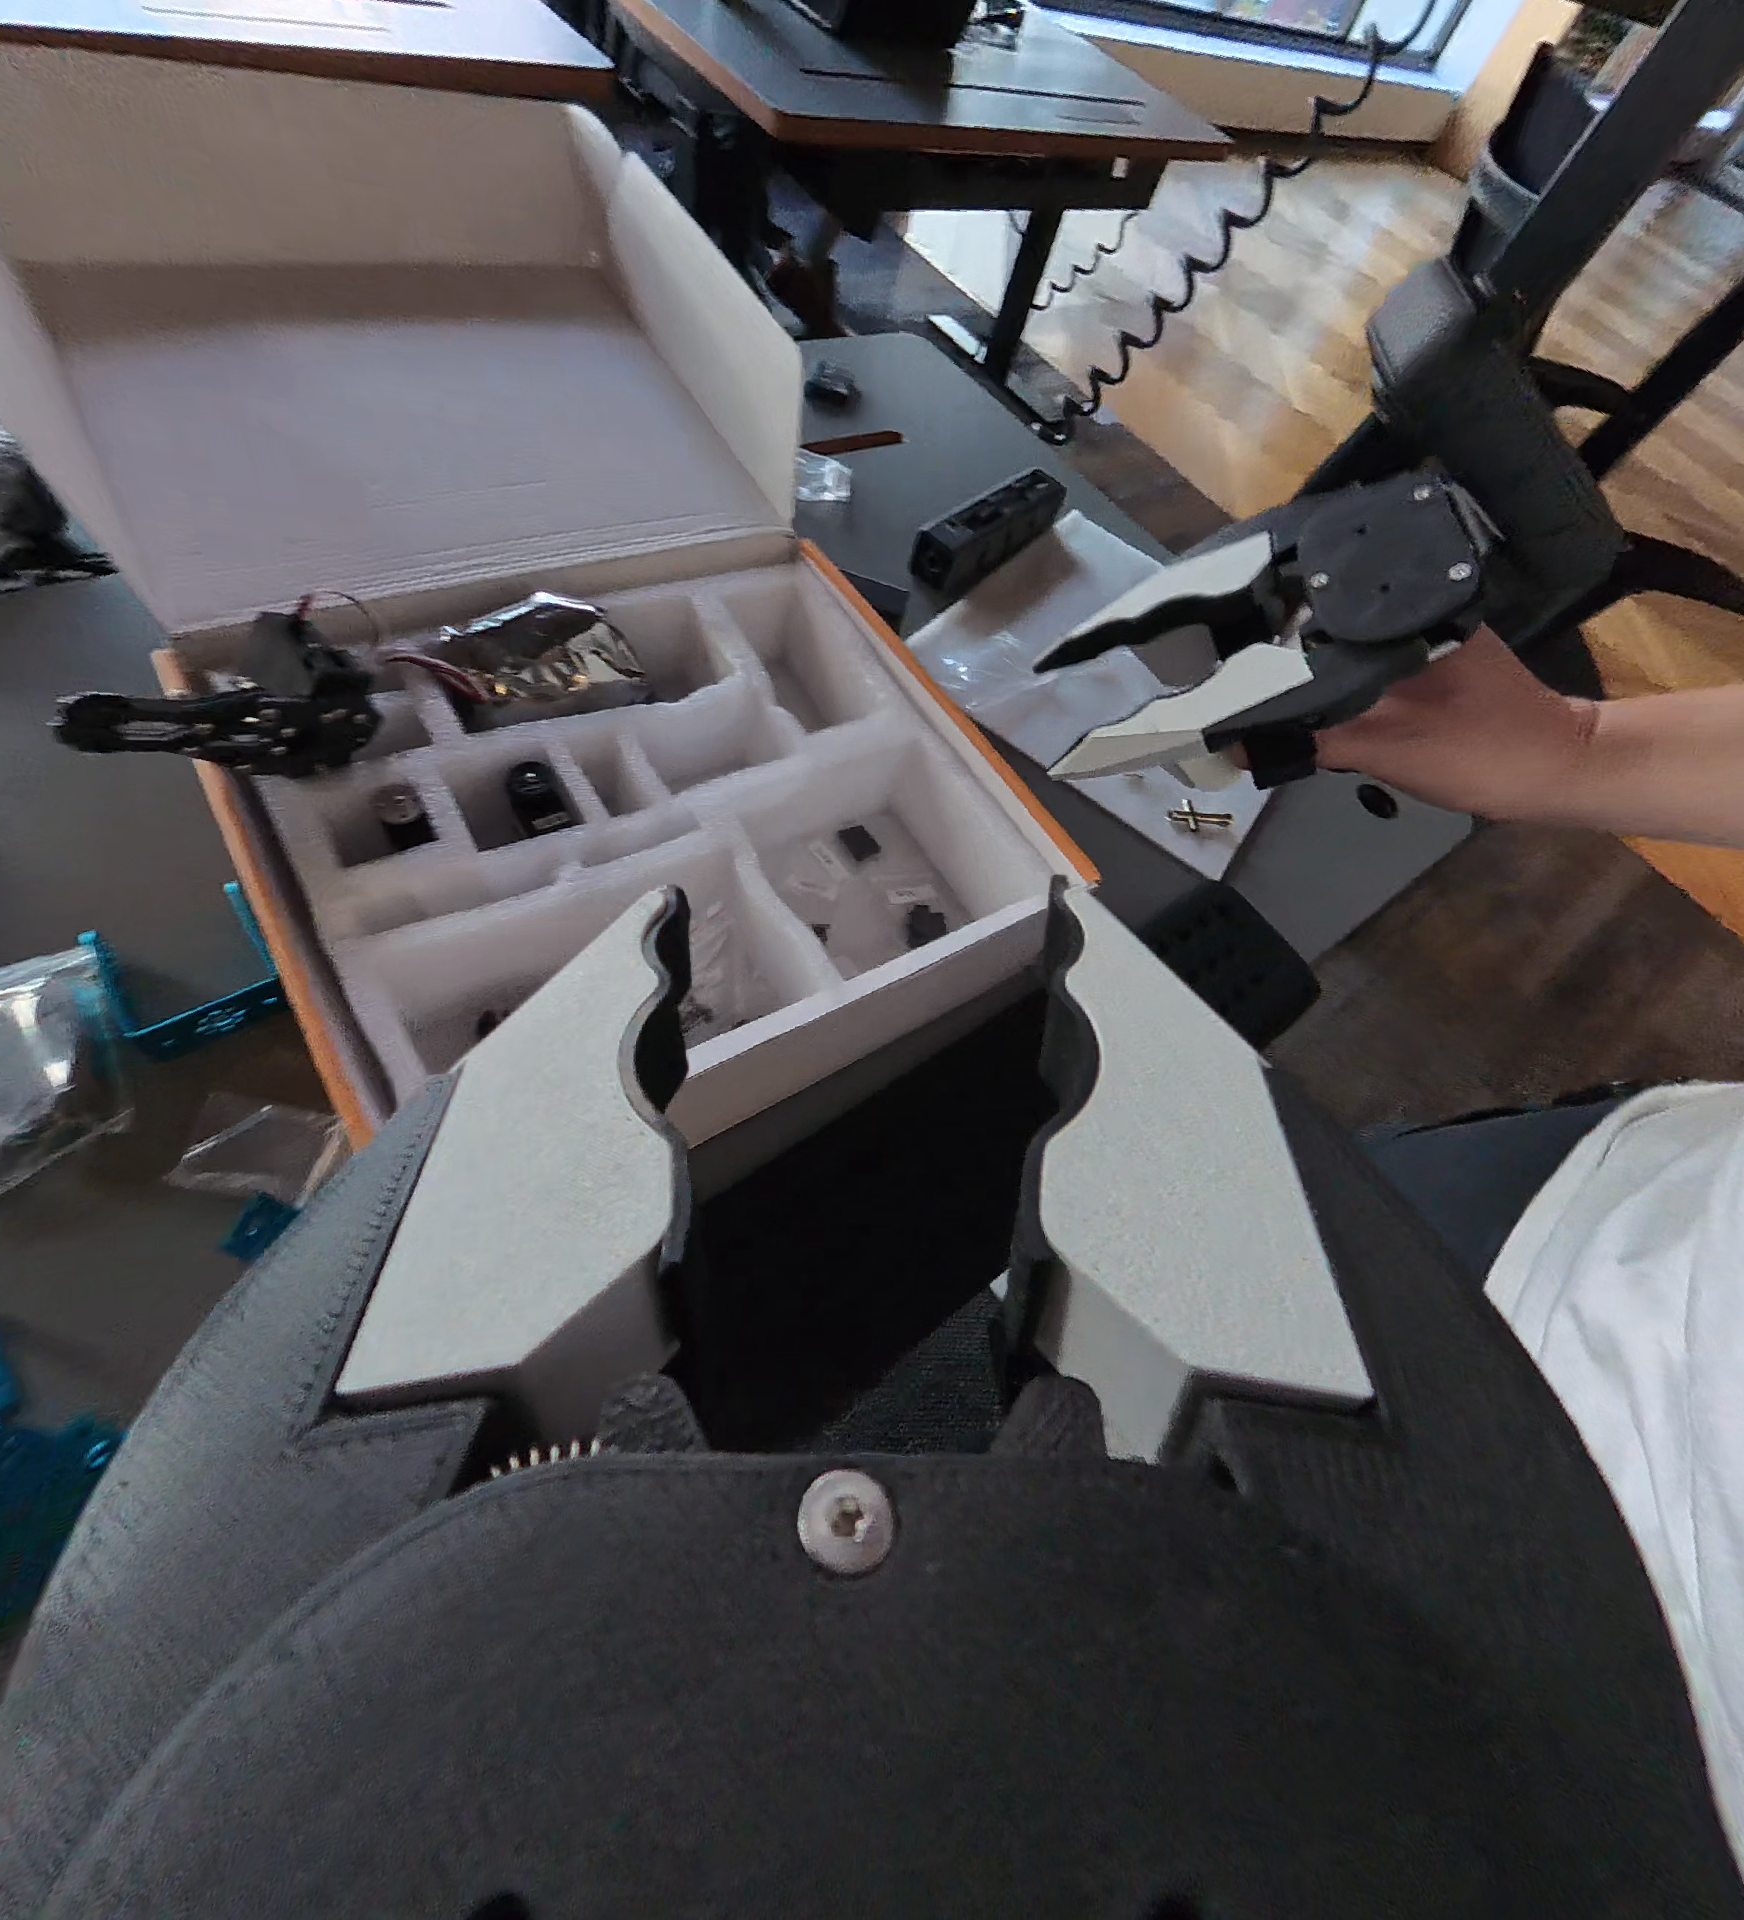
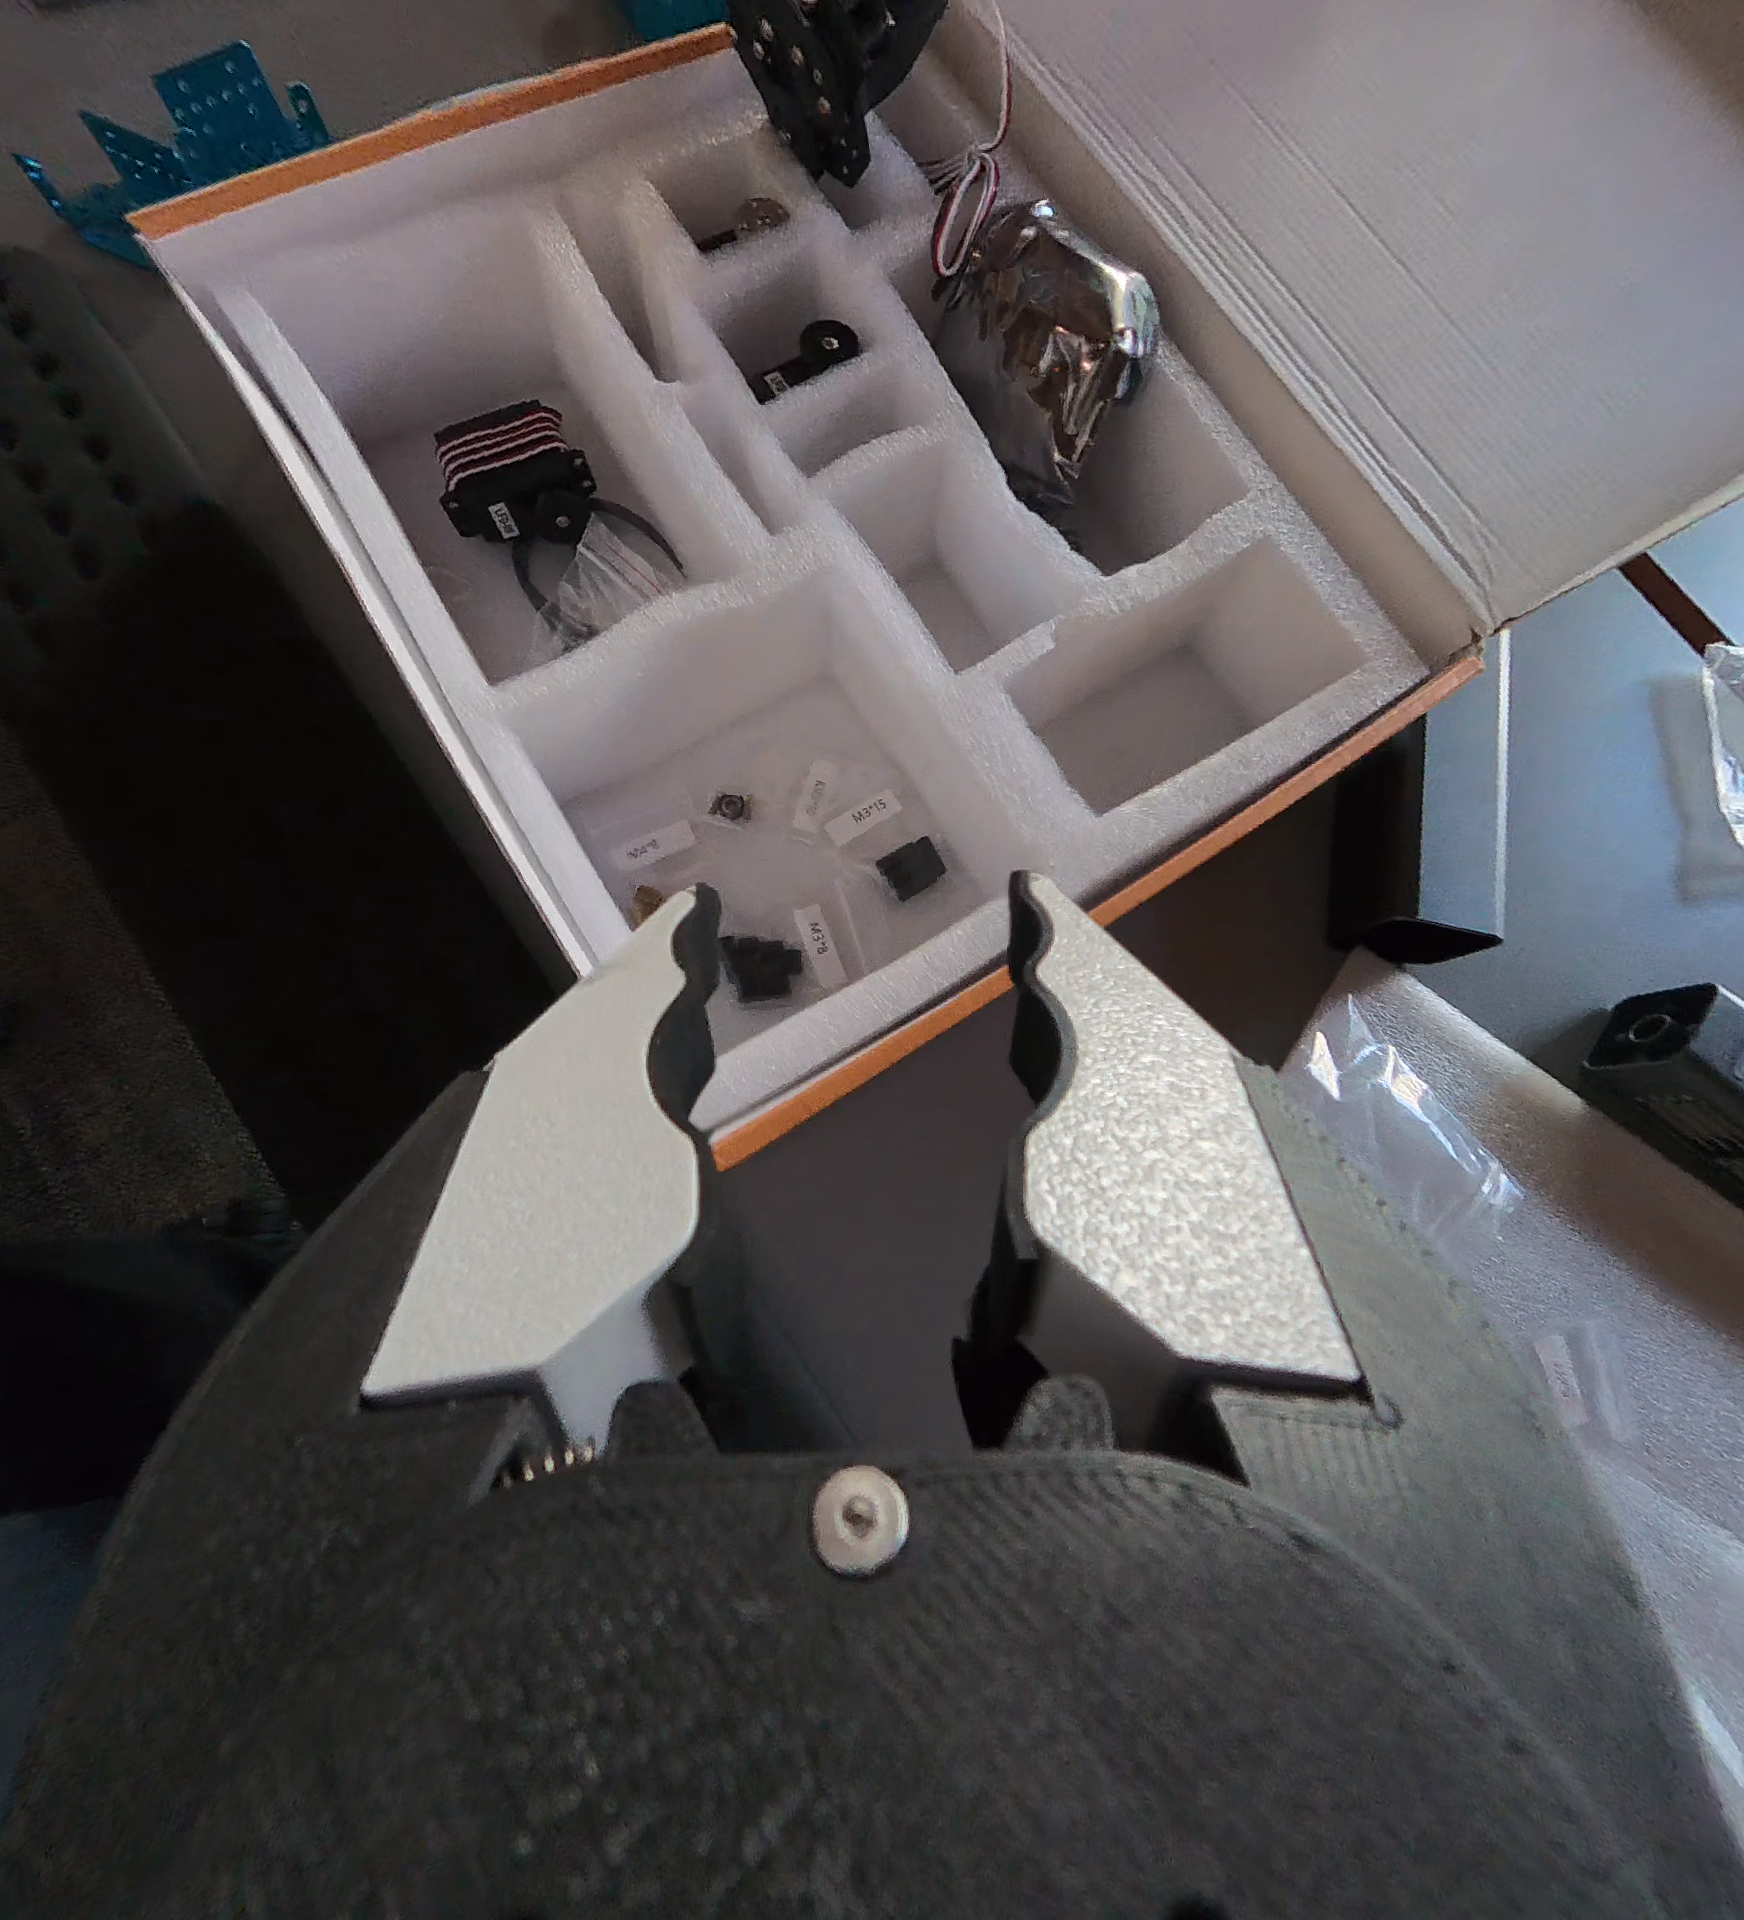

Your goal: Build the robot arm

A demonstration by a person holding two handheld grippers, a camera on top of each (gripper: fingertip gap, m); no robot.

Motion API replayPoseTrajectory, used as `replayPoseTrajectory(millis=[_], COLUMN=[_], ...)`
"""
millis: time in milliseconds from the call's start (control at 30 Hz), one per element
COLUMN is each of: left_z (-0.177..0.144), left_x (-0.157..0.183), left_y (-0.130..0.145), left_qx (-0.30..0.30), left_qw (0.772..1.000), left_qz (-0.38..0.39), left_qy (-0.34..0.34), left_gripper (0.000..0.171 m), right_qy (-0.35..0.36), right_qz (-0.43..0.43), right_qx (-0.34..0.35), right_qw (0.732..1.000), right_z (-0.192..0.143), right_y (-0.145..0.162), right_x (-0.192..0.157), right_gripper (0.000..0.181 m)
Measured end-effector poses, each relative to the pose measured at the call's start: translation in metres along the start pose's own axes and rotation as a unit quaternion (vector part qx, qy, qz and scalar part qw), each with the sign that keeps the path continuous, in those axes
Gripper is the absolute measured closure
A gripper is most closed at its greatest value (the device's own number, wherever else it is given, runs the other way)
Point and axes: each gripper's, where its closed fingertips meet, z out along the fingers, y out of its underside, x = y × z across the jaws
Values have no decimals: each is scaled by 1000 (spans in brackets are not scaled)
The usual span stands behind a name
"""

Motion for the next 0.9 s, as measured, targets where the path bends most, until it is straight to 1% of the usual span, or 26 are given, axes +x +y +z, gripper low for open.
replayPoseTrajectory(millis=[33, 100, 167, 233, 300, 367, 467, 533, 633, 733, 833, 900], left_z=[7, 22, 34, 45, 53, 59, 65, 66, 62, 53, 39, 29], left_x=[2, 7, 12, 11, 6, -3, -24, -37, -56, -69, -78, -84], left_y=[5, 18, 36, 55, 64, 63, 52, 44, 32, 24, 20, 23], left_qx=[-1, -7, -18, -32, -35, -27, -15, -9, 1, 6, 8, 2], left_qw=[1000, 999, 998, 997, 997, 997, 999, 999, 1000, 1000, 1000, 1000], left_qz=[-6, -24, -37, -36, -37, -41, -29, -19, -5, 4, 18, 21], left_qy=[12, 36, 56, 60, 55, 52, 40, 35, 22, 11, -6, -17], left_gripper=[104, 104, 103, 103, 100, 97, 95, 95, 94, 94, 93, 92], right_qy=[9, 20, 30, 33, 35, 37, 48, 62, 75, 90, 121, 134], right_qz=[1, 8, 24, 44, 44, 23, 3, 8, 44, 83, 86, 91], right_qx=[-6, -6, 16, 36, 31, 21, 4, -13, 0, 23, 36, 42], right_qw=[1000, 1000, 999, 998, 998, 999, 999, 998, 996, 992, 988, 986], right_z=[0, -2, -11, -20, -26, -31, -34, -36, -44, -53, -60, -62], right_y=[-4, -17, -39, -59, -67, -65, -48, -32, -19, -16, -19, -23], right_x=[2, 7, 13, 17, 18, 14, 6, 5, 7, 17, 31, 37], right_gripper=[121, 121, 121, 120, 115, 114, 115, 115, 115, 115, 115, 112])
